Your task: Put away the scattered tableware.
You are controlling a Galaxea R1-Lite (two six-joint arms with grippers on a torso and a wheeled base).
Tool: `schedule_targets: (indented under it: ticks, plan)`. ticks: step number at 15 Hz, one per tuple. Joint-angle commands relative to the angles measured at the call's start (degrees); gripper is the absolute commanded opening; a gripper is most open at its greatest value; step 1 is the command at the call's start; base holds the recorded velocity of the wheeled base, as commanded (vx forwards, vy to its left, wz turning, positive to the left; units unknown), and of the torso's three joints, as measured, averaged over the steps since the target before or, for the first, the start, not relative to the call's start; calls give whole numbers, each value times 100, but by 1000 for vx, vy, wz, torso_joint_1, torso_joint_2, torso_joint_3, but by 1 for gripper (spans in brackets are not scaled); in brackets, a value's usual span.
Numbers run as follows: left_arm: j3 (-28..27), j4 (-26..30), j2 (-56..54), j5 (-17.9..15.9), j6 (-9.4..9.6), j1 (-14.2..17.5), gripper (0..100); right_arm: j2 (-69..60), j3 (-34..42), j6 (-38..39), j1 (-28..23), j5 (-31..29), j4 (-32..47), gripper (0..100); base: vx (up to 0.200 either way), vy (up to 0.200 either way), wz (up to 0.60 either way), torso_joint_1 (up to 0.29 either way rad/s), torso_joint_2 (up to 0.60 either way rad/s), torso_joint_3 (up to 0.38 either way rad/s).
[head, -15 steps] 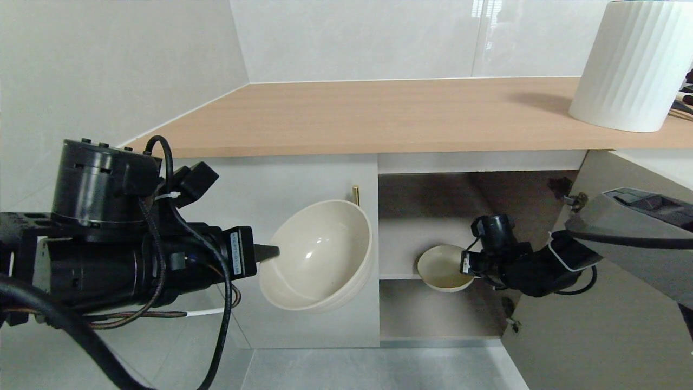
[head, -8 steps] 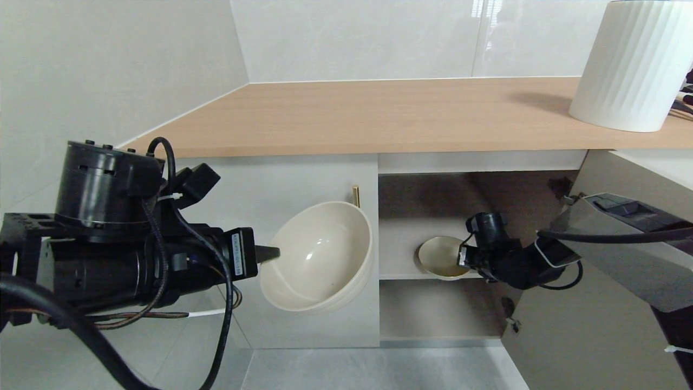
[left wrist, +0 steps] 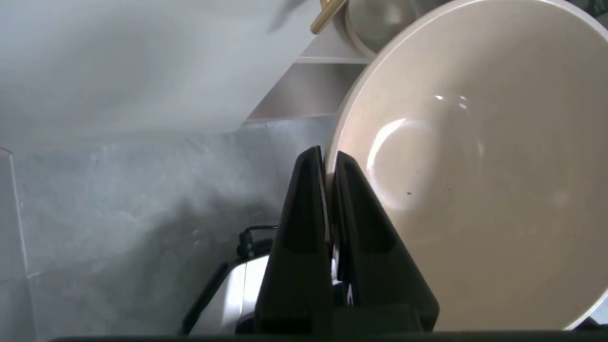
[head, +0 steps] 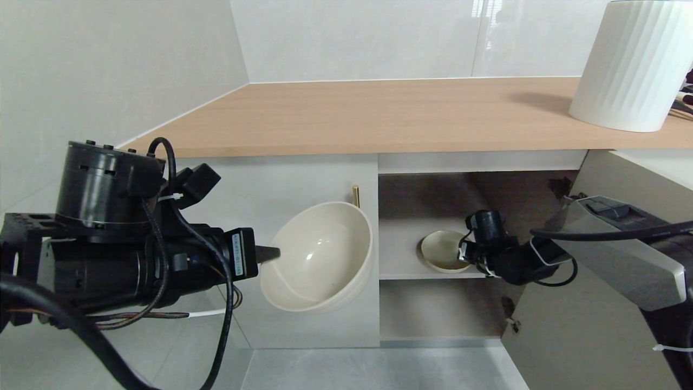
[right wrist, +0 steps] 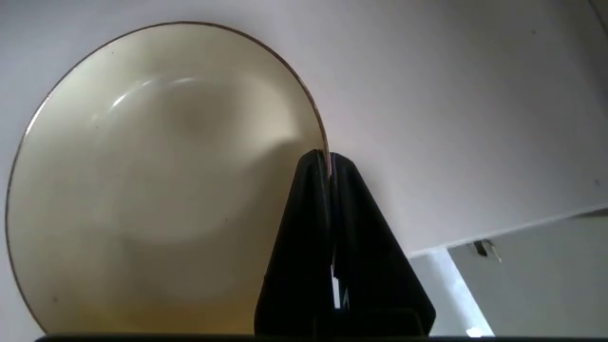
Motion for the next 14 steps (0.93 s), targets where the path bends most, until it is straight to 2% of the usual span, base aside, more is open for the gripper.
schedule_targets:
  ticks: [1,8,9,14]
  plan:
    - [1,-2,-17,1,-3,-5,0,51,-72,43,-13,-1,-3,0,0,0,0,0,0,0]
    - [1,-2,-26,1,-3,-5,0,138,-239,43,-13,-71,-3,0,0,0,0,0,0,0]
    - [1,-2,-26,1,-3,-5,0,138,-256,43,-13,-80,-3,100,0,0,0,0,0,0]
    - [-8,-2,-35,9,-3,-5,0,86,-248,70,-13,-89,-11,100,0,0,0,0,0,0]
